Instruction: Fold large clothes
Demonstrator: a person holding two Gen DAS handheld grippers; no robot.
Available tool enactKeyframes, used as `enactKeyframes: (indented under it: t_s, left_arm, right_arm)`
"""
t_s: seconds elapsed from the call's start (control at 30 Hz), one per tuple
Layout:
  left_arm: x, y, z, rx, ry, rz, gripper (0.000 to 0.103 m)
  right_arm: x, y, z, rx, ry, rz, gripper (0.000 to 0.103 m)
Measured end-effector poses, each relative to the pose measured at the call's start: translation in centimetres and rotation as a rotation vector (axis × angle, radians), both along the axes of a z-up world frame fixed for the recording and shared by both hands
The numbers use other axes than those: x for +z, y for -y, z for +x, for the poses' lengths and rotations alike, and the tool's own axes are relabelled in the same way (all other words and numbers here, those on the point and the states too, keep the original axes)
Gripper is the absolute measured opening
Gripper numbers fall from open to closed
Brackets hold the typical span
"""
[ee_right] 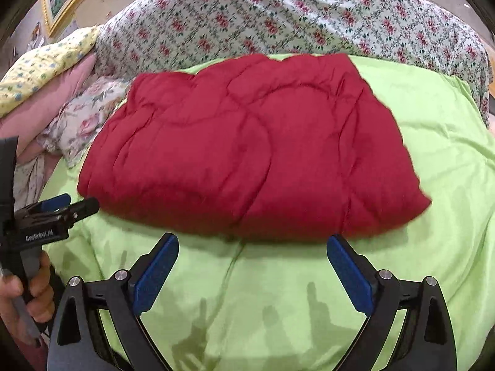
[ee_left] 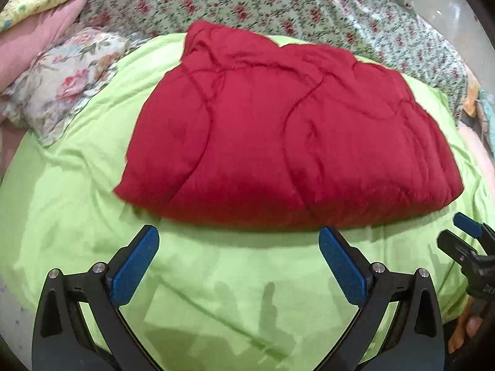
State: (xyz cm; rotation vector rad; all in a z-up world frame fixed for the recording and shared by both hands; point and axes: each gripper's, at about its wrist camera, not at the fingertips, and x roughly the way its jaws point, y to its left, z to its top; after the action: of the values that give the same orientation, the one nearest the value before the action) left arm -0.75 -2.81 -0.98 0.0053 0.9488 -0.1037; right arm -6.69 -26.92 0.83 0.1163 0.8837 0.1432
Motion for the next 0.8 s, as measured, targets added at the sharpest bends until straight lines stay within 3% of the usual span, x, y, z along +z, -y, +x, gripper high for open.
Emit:
enactKeyframes:
  t_s: [0.2, 0.37, 0.57, 0.8]
  left_arm:
    - [-1.5, 0.3, -2.0, -0.011, -0.036, 0.051, 0.103]
    - [-0.7, 0.9, -2.9, -0.032, -0.024, 0.084, 0.103]
    - [1.9, 0.8, -3.5, -0.053, 0.016, 0.072, 0.103]
    - [6.2, 0.3, -2.3, -0.075, 0.092, 0.041, 0.103]
  right_arm:
    - [-0.6, -0.8, -1.3, 0.019, -0.033, -0.015, 0.098]
    - [-0.4, -1.2, -1.7, 0.030, -0.055, -0.028, 0.098]
    - [0.7, -1.8, -2.5, 0.054, -0.065, -0.037, 0.098]
    - [5.1, -1.2, -2.0, 0.069, -0.009, -0.008, 0.103]
